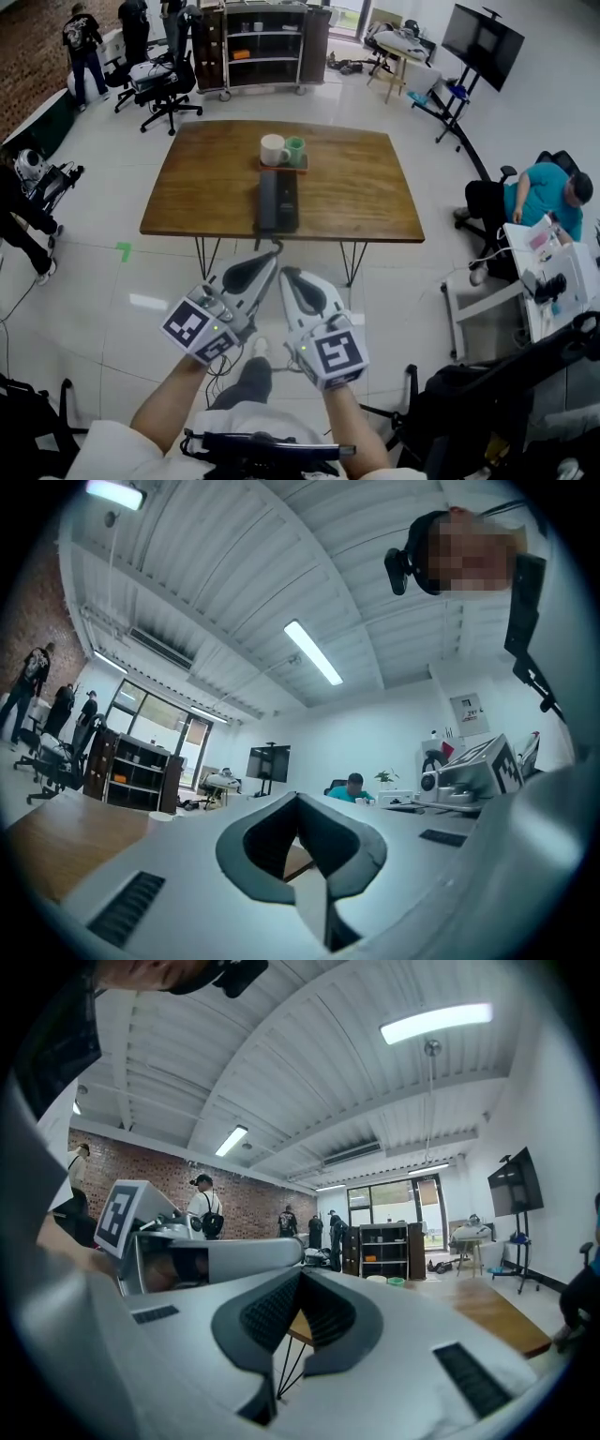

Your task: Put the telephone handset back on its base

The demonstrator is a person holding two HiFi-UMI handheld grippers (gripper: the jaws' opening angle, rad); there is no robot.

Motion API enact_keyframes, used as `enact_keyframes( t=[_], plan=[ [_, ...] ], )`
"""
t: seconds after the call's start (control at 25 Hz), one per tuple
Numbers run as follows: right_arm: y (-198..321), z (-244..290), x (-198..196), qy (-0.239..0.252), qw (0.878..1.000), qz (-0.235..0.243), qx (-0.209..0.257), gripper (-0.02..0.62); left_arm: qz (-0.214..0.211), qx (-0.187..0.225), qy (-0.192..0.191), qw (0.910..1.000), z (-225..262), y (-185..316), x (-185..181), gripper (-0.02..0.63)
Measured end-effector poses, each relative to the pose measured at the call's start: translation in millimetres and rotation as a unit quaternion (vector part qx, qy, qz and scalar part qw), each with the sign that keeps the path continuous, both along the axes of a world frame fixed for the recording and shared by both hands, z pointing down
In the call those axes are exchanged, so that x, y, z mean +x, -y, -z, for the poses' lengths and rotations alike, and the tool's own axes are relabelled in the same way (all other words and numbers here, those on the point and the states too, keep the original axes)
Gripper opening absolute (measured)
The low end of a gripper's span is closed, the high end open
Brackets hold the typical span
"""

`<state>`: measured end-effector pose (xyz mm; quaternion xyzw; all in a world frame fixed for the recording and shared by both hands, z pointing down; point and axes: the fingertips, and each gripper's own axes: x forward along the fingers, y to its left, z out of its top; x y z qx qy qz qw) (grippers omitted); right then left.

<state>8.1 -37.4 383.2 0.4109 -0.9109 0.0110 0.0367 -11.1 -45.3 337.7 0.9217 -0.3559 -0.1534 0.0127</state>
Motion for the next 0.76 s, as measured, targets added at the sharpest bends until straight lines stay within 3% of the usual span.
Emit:
enact_keyframes(
  t=[0.32, 0.76],
  plan=[
    [-76, 7, 13, 0.004, 1.000, -0.007, 0.009, 0.000, 0.032, 0.005, 0.019, 0.9993, -5, -77, 12, 0.003],
    [-144, 14, 14, 0.014, 1.000, -0.010, 0.002, 0.000, 0.074, 0.010, 0.044, 0.9962, 3, -143, 10, 0.003]
  ],
)
